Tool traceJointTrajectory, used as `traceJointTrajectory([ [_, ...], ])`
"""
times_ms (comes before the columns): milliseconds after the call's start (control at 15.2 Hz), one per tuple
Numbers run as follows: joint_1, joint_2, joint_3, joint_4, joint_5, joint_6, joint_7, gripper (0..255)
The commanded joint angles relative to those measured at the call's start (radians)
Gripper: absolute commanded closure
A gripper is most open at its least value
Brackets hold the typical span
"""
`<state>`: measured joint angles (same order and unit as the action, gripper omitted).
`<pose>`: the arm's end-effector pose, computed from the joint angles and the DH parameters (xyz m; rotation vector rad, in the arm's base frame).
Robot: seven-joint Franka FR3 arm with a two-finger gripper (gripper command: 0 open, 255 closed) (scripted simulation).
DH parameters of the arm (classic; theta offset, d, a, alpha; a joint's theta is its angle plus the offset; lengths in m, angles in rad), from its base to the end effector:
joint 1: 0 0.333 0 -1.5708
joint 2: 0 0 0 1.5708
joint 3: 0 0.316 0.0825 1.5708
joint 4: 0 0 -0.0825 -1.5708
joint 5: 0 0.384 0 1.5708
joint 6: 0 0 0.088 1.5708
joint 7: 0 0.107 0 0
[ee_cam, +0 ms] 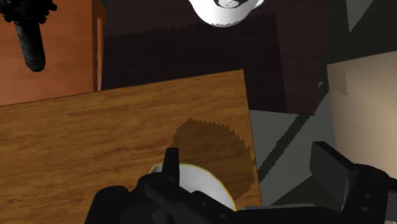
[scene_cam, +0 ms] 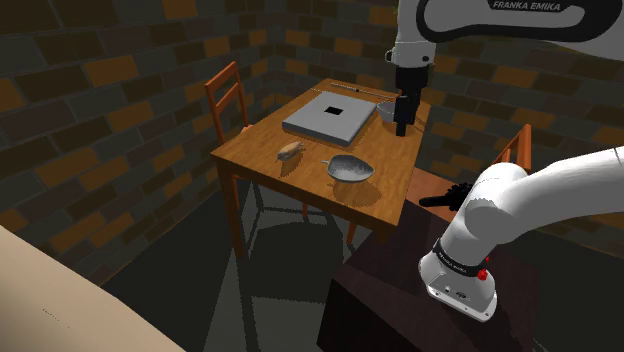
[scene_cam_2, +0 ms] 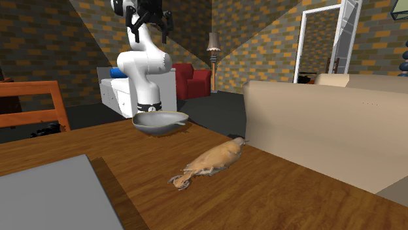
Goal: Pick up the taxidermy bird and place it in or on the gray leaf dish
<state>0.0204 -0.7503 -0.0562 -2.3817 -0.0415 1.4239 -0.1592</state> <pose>0.2971 -0.0196 0.5562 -3.1017 -0.2186 0.3241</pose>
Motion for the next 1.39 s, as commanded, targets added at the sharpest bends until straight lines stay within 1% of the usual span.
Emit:
traceJointTrajectory([
  [0, 0.000, 0.000, 0.000, 0.000, 0.000, 0.000, 0.000, 0],
  [330, -0.020, 0.134, 0.076, 0.011, 0.083, 0.133, 0.210, 0],
  [660, -0.041, 0.294, 0.136, 0.060, 0.138, 0.262, 0.406, 0],
  [990, -0.062, 0.470, 0.178, 0.143, 0.164, 0.377, 0.593, 0],
  [1320, -0.079, 0.651, 0.199, 0.255, 0.165, 0.469, 0.771, 0],
])
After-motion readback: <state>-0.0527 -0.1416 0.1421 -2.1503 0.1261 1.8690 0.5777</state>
